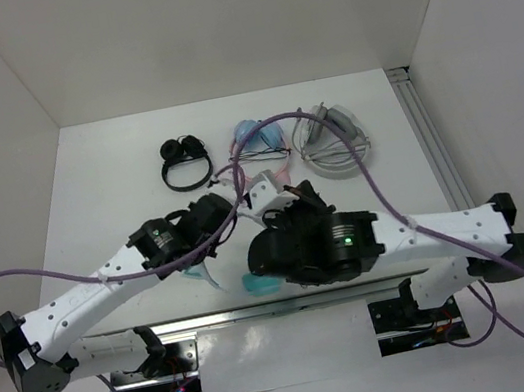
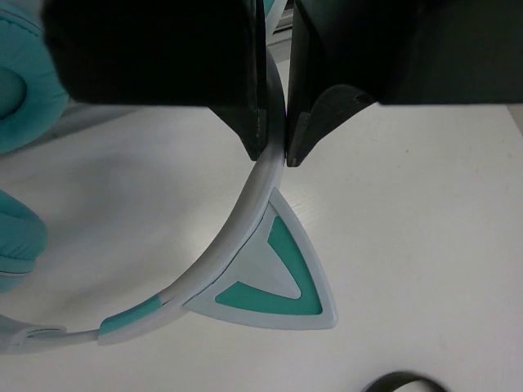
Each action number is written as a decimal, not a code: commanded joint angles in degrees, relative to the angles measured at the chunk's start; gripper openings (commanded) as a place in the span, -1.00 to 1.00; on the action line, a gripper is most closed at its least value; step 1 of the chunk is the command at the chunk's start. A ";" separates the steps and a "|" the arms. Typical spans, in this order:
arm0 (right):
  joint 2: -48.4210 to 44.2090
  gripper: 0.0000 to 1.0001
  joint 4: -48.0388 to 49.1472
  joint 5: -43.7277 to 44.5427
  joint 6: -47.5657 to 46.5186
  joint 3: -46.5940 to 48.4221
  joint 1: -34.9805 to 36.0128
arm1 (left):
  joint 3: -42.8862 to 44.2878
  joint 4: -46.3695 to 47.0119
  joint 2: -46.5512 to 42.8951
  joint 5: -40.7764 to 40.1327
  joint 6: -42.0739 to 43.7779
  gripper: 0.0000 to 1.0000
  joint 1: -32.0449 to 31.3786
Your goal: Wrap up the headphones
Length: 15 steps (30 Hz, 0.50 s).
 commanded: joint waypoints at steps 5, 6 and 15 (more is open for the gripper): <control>-19.80 -0.99 41.98 -7.35 -32.55 -11.01 0.41 | -2.19 9.50 -5.87 12.46 7.40 -1.00 -12.00; -19.81 -0.99 41.37 -7.97 -32.55 -11.01 -0.11 | -2.19 10.02 -6.83 13.86 7.93 -1.00 -12.70; -16.56 -0.99 42.76 -14.03 -32.55 -8.82 -10.39 | -2.72 11.26 -7.46 28.64 10.75 -1.00 -15.17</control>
